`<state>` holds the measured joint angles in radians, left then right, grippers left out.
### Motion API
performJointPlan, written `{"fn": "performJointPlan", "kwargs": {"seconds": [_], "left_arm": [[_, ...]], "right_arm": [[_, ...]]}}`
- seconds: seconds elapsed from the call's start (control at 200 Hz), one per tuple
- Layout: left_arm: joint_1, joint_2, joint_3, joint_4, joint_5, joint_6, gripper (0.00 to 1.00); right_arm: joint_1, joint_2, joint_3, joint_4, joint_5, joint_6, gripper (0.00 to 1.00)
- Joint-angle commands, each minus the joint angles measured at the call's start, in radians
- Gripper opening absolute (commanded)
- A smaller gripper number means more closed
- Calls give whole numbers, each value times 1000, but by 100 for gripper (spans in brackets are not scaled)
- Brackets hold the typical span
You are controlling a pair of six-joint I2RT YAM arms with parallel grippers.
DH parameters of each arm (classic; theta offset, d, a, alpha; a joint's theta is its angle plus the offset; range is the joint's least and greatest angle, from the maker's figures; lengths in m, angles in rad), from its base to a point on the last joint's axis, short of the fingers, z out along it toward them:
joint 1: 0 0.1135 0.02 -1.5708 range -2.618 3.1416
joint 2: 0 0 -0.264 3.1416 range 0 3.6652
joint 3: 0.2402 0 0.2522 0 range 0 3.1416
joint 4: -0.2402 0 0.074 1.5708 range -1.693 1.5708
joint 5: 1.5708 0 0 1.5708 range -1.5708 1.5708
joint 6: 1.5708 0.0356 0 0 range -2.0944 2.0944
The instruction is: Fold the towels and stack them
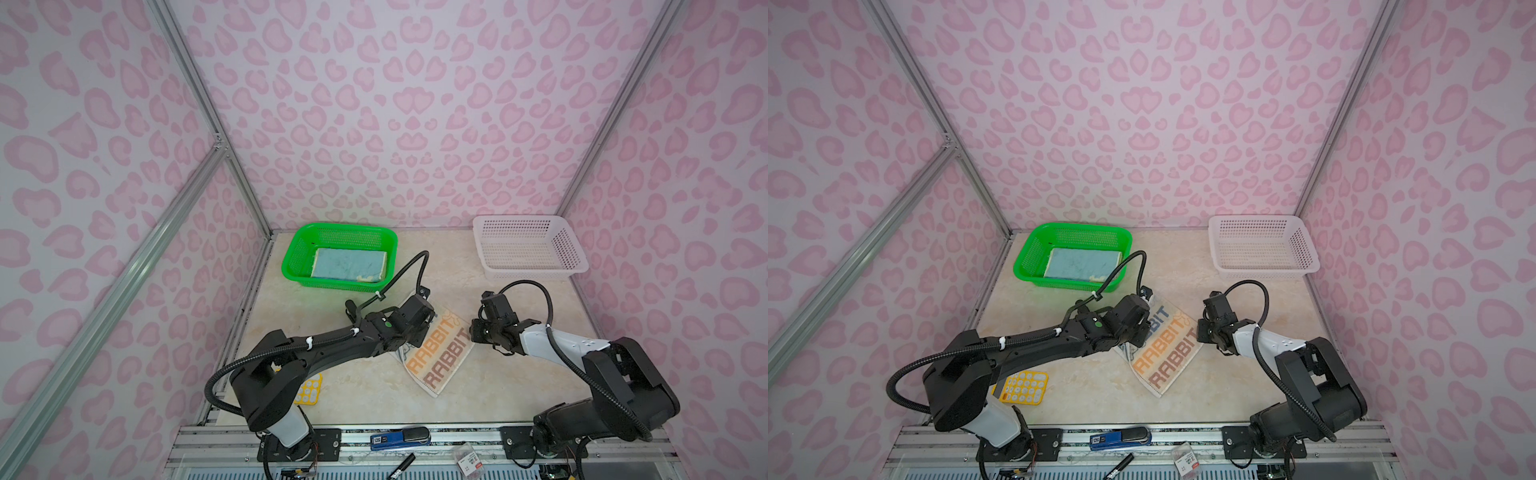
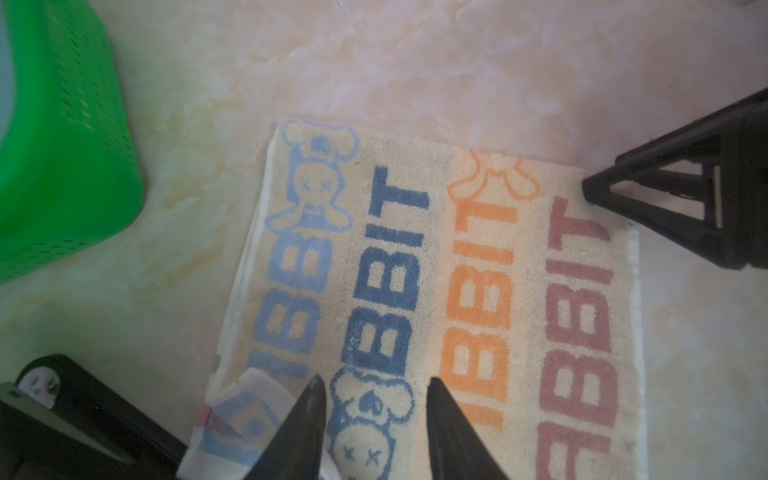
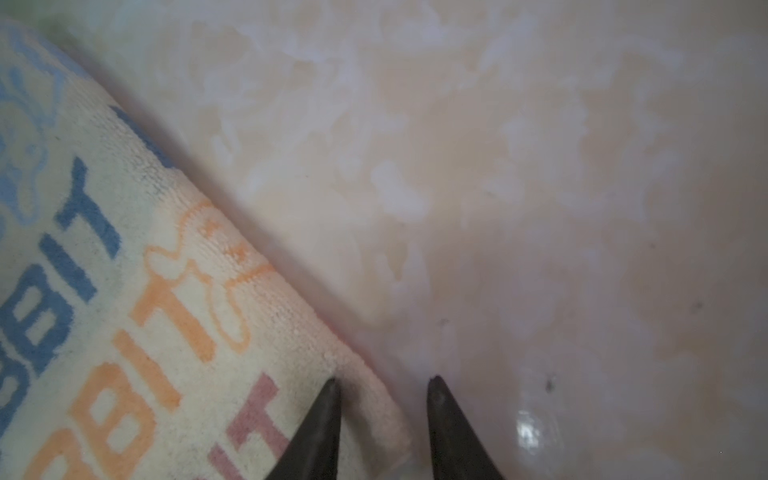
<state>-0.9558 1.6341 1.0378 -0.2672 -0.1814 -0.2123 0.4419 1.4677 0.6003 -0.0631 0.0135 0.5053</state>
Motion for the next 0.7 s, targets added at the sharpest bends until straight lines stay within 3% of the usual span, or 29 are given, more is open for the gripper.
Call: {"fn": "performJointPlan", "kwargs": {"seconds": [0.0,0.235,0.265,0.435,0.695], "left_arm": [[-1,42,25,-48,8,-51,41],[-1,49,-11,-162,-153,-126,37],[-1,46,-16,-170,-170,-134,32],[-1,62,-29,-199,-196,-171,29],[0,92,-24,-311,-262,-208,20]], "right_arm": [[0,20,-10,-41,-40,11,31],[-4,21,4,-40,-33,-5,13],[-5,25,6,-36,-37,-7,10],[-8,48,24,-34,-53,-16,1],[-19,37,41,-58,-42,-35,0]]}}
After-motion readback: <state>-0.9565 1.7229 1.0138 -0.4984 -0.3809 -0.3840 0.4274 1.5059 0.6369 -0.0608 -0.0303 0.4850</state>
